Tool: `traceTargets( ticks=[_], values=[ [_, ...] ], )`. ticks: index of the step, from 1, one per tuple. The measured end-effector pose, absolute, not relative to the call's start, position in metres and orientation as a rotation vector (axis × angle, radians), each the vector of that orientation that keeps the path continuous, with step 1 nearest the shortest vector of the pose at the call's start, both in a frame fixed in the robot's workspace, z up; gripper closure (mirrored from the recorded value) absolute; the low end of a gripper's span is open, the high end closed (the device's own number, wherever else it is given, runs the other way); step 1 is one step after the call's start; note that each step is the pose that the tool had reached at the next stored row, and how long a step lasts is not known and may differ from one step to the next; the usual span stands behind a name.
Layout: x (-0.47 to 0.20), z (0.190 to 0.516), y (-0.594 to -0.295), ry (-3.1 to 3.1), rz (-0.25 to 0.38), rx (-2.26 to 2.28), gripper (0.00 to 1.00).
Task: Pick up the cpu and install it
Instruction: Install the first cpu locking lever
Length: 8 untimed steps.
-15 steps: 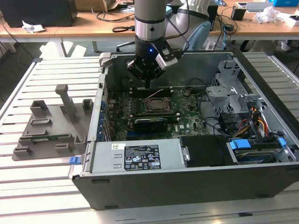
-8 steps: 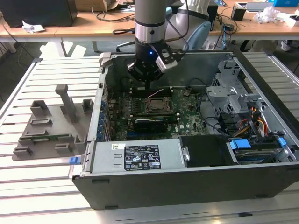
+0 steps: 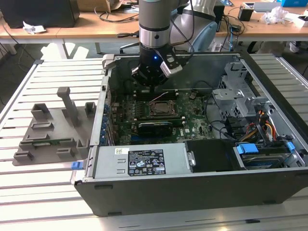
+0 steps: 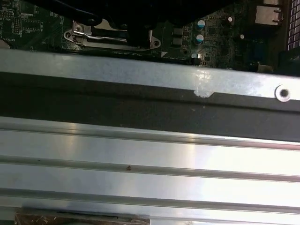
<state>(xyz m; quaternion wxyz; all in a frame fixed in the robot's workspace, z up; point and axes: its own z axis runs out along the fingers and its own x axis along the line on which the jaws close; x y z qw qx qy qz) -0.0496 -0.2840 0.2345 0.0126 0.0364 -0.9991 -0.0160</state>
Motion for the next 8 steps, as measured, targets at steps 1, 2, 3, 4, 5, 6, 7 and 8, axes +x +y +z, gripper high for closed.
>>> traceTargets(
  ticks=[1, 2, 3, 4, 5, 6, 7, 8],
  values=[
    [-0.049, 0.233, -0.284, -3.114, -0.05, 0.113, 0.89],
    [-0.049, 0.23, -0.284, -3.114, -0.05, 0.113, 0.89],
    [-0.049, 0.228, -0.284, -3.114, -0.05, 0.113, 0.89],
    [-0.049, 0.226, -0.284, -3.114, -0.05, 0.113, 0.89],
    [-0.048, 0.224, -0.284, -3.114, -0.05, 0.113, 0.89],
    [-0.048, 0.222, -0.284, -3.114, -0.05, 0.113, 0.89],
    [-0.048, 0.221, -0.283, -3.114, -0.05, 0.113, 0.89],
    [-0.047, 0.215, -0.278, -3.114, -0.05, 0.114, 0.89]
  ],
)
